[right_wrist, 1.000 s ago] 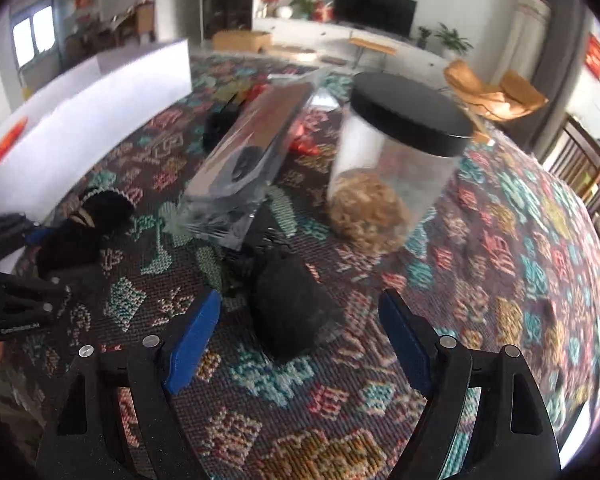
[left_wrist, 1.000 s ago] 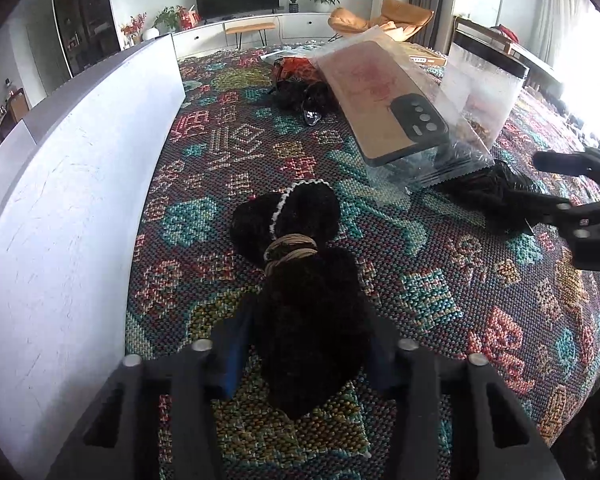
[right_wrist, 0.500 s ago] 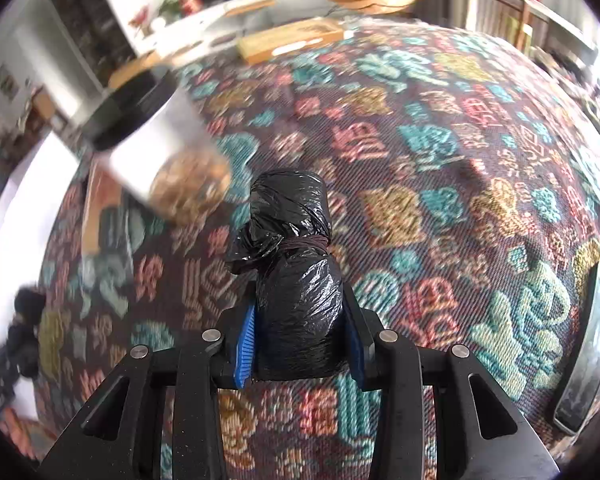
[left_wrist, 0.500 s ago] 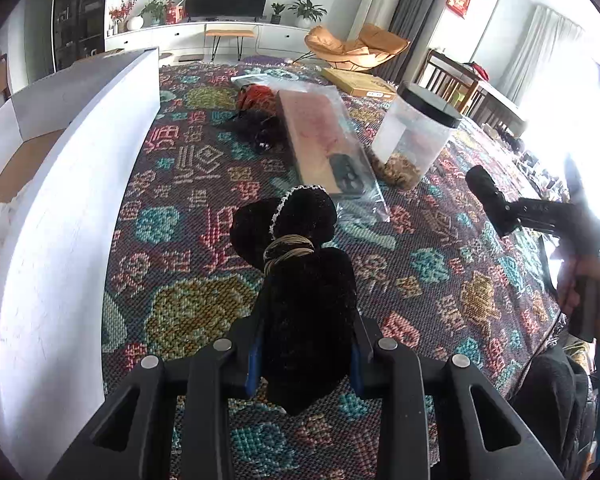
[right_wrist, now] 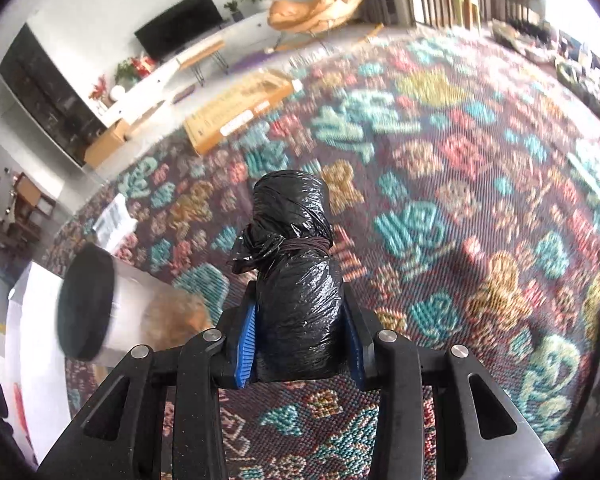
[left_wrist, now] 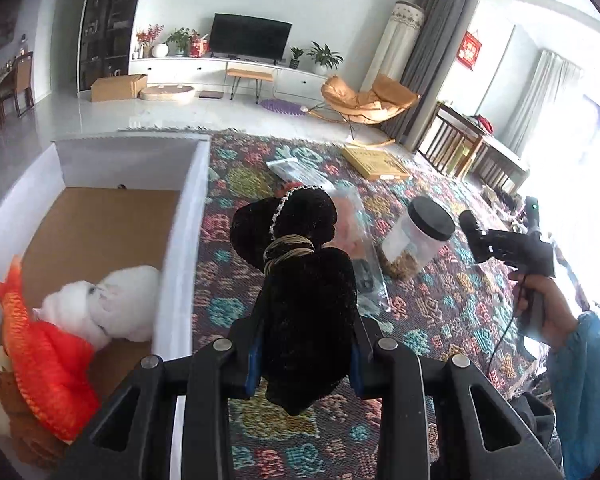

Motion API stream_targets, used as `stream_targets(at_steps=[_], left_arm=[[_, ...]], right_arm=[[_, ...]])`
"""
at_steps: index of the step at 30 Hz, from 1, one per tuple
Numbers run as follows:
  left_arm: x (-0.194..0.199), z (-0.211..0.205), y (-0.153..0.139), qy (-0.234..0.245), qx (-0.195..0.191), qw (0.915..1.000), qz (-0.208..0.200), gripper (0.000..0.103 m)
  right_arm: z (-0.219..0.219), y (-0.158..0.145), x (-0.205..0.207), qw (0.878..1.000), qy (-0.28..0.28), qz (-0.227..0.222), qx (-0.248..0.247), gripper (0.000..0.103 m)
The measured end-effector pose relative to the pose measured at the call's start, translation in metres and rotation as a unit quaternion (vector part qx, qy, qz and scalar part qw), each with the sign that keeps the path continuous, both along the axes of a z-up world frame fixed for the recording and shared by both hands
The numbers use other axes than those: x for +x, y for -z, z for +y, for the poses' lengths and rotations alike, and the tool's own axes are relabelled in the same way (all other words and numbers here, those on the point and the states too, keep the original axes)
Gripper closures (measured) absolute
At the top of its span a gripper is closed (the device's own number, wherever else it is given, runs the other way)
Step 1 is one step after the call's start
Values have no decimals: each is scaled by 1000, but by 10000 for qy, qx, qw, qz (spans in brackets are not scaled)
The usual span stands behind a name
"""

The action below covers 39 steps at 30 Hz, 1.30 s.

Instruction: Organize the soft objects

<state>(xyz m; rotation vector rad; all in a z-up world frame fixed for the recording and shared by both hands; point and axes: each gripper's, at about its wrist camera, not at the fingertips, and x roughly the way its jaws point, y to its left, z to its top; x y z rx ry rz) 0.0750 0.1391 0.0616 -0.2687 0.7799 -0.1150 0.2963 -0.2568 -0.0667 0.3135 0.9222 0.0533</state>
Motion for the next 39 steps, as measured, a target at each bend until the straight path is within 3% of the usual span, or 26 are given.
stream_targets(at_steps=[5,8,11,13,14,15,16,18,20,22,25,28,31,34,39], left_arm=[[-29,82,-6,-942,495,9943,74,70],[-50,125,9,-1480,771,9853,364,70],[-69,146,32,-1844,1241,9717,800,68],[-77,156,46,-2080,1285,9645,997,50],[-81,161,51,-2196,1259,9617,1053,21],[-85,165,54,-2339,1255,9586,1030,2],[-90,167,53,-2511,1271,9552,919,0],[-97,171,50,-2691,1247,9521,748,0],[-98,174,46,-2730,1125,9537,580,0],[-98,169,41,-2674,951,9580,410,0],[-88,144,38,-2294,560,9715,188,0],[-64,93,31,-1561,308,9872,80,0],[-43,25,27,-659,251,9975,-12,0],[-26,-39,36,50,278,9996,86,0],[16,-104,107,225,1045,9926,581,0]], right_arm=[[96,-79,-32,9890,-1207,-776,-348,64],[186,-104,-62,9710,-2221,-885,43,64],[272,-109,-96,9434,-3165,-632,760,63],[326,-102,-117,9233,-3686,-335,1027,57],[348,-93,-126,9130,-3882,-150,1245,43],[365,-83,-132,9014,-4044,62,1548,35],[379,-73,-138,8929,-4129,276,1774,32],[392,-56,-143,8892,-4155,512,1843,33],[381,-44,-140,8970,-4047,440,1722,33],[354,-33,-134,9179,-3760,168,1259,33],[304,-9,-135,9480,-3168,-302,20,32],[250,32,-134,9626,-2484,-381,-1007,32],[193,65,-124,9724,-1714,-282,-1557,32],[149,79,-116,9781,-1083,-266,-1757,32],[122,102,-104,9815,-695,-205,-1771,31]])
